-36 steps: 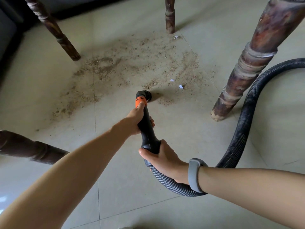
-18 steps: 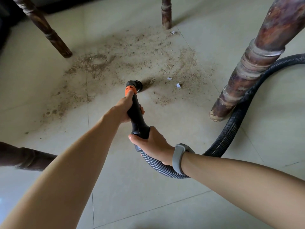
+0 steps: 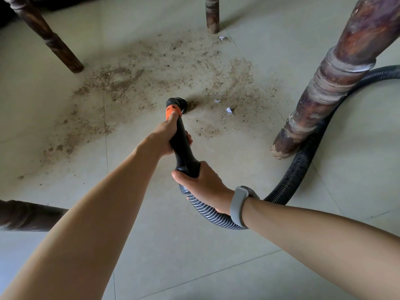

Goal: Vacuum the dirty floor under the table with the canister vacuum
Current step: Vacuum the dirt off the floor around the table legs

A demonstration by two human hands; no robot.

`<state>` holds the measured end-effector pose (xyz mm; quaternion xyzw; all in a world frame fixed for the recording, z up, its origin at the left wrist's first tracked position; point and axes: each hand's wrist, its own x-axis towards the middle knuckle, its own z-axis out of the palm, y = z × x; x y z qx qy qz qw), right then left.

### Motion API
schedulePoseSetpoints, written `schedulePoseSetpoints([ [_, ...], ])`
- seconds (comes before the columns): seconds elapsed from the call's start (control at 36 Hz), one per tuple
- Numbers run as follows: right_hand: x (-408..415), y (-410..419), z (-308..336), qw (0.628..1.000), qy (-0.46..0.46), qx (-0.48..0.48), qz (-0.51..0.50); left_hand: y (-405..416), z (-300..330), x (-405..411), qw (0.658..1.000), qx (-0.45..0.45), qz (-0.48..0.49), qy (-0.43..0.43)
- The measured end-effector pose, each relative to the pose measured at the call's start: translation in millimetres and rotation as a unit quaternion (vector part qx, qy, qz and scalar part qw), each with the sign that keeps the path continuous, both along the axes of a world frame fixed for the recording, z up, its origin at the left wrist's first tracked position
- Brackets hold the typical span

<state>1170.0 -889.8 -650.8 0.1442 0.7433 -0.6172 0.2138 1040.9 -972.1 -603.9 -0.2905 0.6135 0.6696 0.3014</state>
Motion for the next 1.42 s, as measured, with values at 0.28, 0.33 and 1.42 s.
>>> schedulePoseSetpoints([
  [0.28,-5,15,2,1.000,-0.003,-0.004,-0.020,18,-1,-7,1.000,0.010,-0.015,-0.001],
  [0.33,-5,17,4,1.000,-0.005,-0.003,-0.022,21,0,-7,1.000,0.007,-0.022,0.000],
  [1.42,27,3,49,0.993,-0.033,-0.112,-0.002,5,18,16,0.997,-0.055,-0.047,-0.001],
])
